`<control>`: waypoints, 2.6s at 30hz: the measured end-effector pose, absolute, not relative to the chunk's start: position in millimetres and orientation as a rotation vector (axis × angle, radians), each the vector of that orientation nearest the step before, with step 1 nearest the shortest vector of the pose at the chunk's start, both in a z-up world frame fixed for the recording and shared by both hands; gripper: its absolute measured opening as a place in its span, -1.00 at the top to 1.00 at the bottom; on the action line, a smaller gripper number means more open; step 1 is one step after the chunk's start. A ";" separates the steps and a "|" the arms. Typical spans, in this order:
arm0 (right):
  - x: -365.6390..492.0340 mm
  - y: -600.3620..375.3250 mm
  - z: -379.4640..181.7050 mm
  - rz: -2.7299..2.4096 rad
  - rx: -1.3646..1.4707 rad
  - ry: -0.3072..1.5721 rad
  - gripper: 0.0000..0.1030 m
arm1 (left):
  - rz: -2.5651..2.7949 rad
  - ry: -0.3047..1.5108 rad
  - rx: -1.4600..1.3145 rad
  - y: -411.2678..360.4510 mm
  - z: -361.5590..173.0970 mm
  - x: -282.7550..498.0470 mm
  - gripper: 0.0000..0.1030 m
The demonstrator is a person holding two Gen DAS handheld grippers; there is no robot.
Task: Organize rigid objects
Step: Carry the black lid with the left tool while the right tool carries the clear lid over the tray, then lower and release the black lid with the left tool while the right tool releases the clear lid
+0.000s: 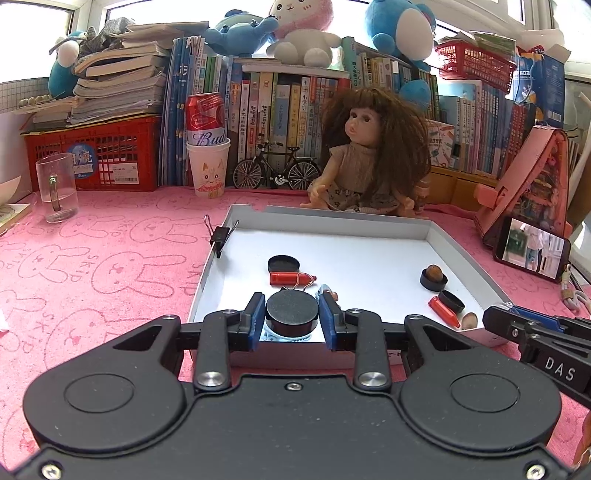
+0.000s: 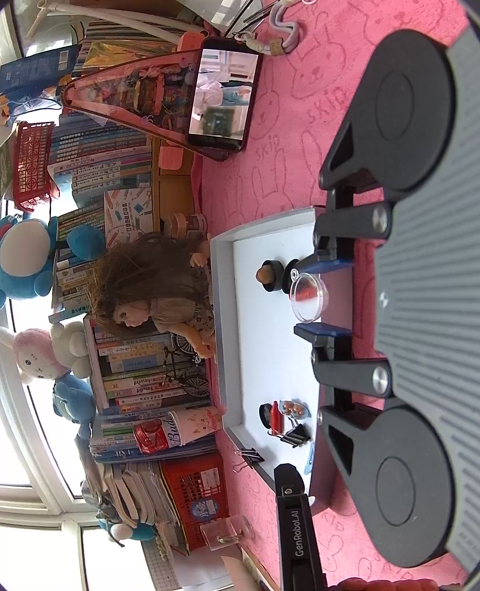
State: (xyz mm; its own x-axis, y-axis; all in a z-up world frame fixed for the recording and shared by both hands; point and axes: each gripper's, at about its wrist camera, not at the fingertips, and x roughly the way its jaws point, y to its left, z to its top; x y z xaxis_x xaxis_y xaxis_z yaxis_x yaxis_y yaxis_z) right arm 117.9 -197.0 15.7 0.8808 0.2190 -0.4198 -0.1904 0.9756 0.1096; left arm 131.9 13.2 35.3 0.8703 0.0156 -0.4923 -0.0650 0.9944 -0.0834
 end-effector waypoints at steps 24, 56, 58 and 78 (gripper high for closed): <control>232.0 -214.7 26.6 0.248 0.217 0.520 0.34 | -0.020 0.496 -0.165 31.8 36.1 246.5 0.42; 277.8 -195.3 -1.7 0.165 0.138 0.592 0.35 | 0.055 0.636 -0.123 25.6 14.8 293.2 0.41; 278.2 -194.1 -1.7 0.163 0.126 0.597 0.35 | 0.057 0.648 -0.118 25.1 14.3 294.5 0.41; 274.3 -196.5 0.3 0.185 0.149 0.584 -0.23 | 0.053 0.666 -0.121 25.5 15.3 292.3 -0.15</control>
